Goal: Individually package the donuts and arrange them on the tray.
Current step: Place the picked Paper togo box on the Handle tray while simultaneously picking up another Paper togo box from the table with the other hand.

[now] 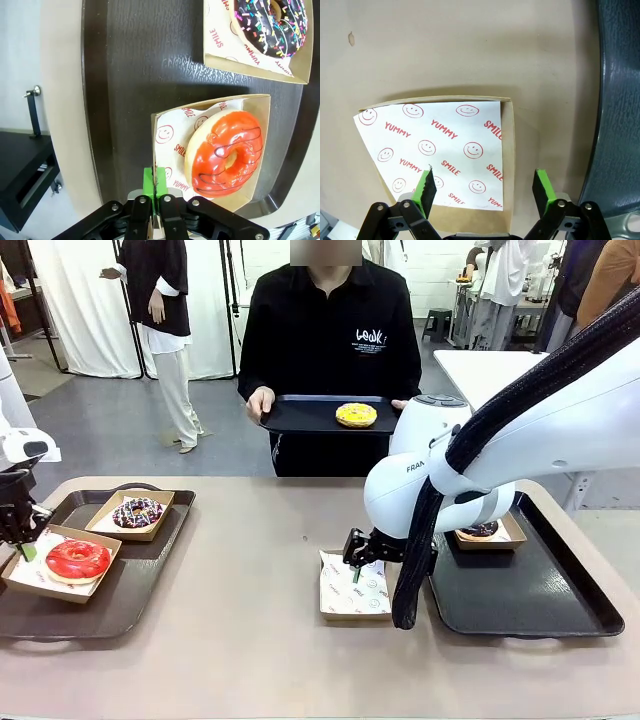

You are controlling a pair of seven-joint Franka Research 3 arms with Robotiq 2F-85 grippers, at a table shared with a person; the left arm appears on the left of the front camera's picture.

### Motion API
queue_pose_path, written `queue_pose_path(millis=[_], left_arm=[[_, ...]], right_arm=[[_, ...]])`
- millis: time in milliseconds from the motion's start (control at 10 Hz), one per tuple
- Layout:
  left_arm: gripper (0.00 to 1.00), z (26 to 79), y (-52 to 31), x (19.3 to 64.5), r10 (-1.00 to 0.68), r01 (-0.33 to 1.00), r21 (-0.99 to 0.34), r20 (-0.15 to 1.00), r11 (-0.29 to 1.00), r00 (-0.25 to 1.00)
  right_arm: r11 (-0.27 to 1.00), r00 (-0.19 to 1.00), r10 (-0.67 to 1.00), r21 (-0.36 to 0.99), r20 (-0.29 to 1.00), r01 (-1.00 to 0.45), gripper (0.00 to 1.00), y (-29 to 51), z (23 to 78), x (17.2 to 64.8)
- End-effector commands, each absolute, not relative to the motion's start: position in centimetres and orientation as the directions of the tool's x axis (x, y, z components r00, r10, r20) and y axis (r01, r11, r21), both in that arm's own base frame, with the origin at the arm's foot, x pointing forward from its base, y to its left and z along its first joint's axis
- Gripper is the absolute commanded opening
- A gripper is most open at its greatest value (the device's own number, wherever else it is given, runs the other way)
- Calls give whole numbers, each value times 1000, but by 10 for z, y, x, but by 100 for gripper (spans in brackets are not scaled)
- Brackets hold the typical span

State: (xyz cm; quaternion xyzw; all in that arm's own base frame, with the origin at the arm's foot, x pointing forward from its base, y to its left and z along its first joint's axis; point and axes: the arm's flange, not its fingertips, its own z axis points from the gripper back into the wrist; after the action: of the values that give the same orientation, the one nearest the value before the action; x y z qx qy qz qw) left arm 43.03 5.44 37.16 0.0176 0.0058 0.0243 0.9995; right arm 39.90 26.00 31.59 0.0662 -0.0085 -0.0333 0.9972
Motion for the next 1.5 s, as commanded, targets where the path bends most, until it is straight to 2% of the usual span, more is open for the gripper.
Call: queue_pose_path(millis=[0, 100, 200, 300, 400, 500, 600, 700, 800, 1200, 1400], left_arm=[[1, 369, 56, 423, 34, -34, 65, 15, 997, 999], [34, 369, 56, 424, 31, -31, 57, 12, 998, 999], [56, 369, 57, 423, 28, -28, 59, 12, 998, 1000], [89, 369, 57, 422, 22, -23, 59, 13, 998, 1000], [100, 369, 57, 422, 22, -22, 56, 14, 998, 1000], [100, 369, 58, 422, 22, -23, 52, 13, 998, 1000], [77, 369, 58, 422, 21, -22, 50, 13, 999, 1000], [86, 370, 58, 422, 22, -23, 45, 13, 999, 1000], [100, 370, 58, 422, 22, -22, 41, 11, 999, 1000], [100, 376, 61, 421, 24, -24, 20, 13, 1000, 1000], [100, 386, 65, 419, 28, -27, -50, 18, 998, 999]], right_arm=[[992, 999, -42, 118, 16, 40, 93, 264, 314, 405], [993, 999, -37, 116, 15, 35, 42, 264, 314, 405], [993, 999, -36, 117, 12, 35, 34, 264, 313, 405], [992, 999, -41, 118, 9, 40, 0, 264, 313, 406], [991, 999, -40, 128, -6, 40, 0, 263, 313, 406], [991, 999, -43, 129, -3, 43, 0, 263, 313, 406], [990, 999, -45, 130, -7, 45, 14, 262, 313, 406], [990, 999, -46, 130, -8, 47, 3, 262, 312, 406], [990, 999, -48, 130, -8, 48, 0, 262, 313, 406], [991, 998, -57, 124, 0, 56, 0, 263, 316, 404], [990, 998, -64, 131, 17, 61, 0, 265, 332, 399]])
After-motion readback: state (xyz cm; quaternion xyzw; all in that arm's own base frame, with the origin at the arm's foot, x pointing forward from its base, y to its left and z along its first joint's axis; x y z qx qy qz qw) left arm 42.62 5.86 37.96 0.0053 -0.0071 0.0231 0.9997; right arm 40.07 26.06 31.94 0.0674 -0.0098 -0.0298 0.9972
